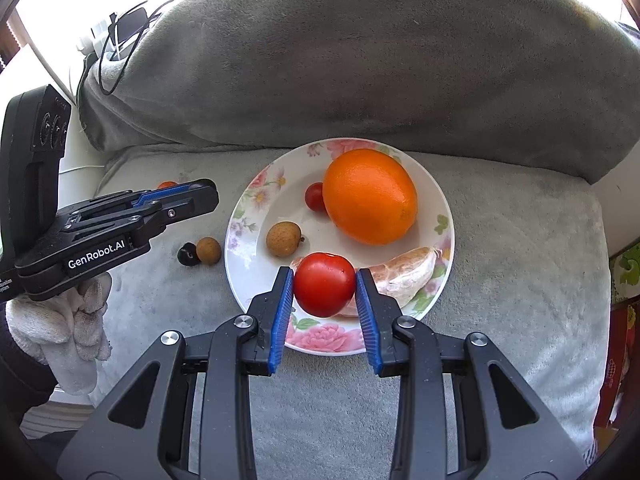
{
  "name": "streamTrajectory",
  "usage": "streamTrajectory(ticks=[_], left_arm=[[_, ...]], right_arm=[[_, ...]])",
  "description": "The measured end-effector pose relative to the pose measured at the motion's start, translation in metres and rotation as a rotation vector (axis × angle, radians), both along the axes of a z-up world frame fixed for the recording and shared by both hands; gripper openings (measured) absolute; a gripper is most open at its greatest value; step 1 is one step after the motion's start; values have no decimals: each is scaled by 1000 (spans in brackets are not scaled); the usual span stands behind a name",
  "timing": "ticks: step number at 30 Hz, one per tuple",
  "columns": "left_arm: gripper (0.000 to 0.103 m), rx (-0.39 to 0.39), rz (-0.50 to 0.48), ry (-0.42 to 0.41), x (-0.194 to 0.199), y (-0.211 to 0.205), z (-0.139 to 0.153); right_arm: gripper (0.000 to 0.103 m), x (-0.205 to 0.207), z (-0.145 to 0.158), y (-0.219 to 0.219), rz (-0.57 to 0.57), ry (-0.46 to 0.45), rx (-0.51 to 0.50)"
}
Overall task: Organize fruits
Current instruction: 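Carry the plum with the left gripper to the bowl while the right gripper releases the tomato into it, then open the left gripper to drop the plum into the bowl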
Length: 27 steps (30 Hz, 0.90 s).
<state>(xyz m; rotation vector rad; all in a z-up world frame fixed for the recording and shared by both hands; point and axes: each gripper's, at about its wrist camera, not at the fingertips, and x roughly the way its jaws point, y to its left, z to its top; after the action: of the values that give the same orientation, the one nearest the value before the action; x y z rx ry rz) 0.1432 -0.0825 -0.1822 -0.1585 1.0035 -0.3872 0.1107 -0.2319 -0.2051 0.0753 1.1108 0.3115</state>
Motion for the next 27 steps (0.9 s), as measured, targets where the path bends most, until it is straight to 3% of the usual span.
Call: streamTrajectory(ticks=[17, 18, 21, 23, 27], left_arm=[[19, 16, -41, 27, 15, -16, -3], [19, 18, -42, 25, 15, -16, -3], [20, 25, -47, 25, 17, -19, -3], [28, 26, -45, 25, 16, -18, -3], [32, 22, -42, 24, 17, -18, -2]], right_arm=[[34, 7, -4, -4, 1, -3, -4], [36, 7, -3, -5, -1, -5, -2], [57, 6, 0, -5, -5, -21, -3], [58, 6, 2, -5, -3, -25, -9], [59, 5, 2, -3, 1, -21, -18]])
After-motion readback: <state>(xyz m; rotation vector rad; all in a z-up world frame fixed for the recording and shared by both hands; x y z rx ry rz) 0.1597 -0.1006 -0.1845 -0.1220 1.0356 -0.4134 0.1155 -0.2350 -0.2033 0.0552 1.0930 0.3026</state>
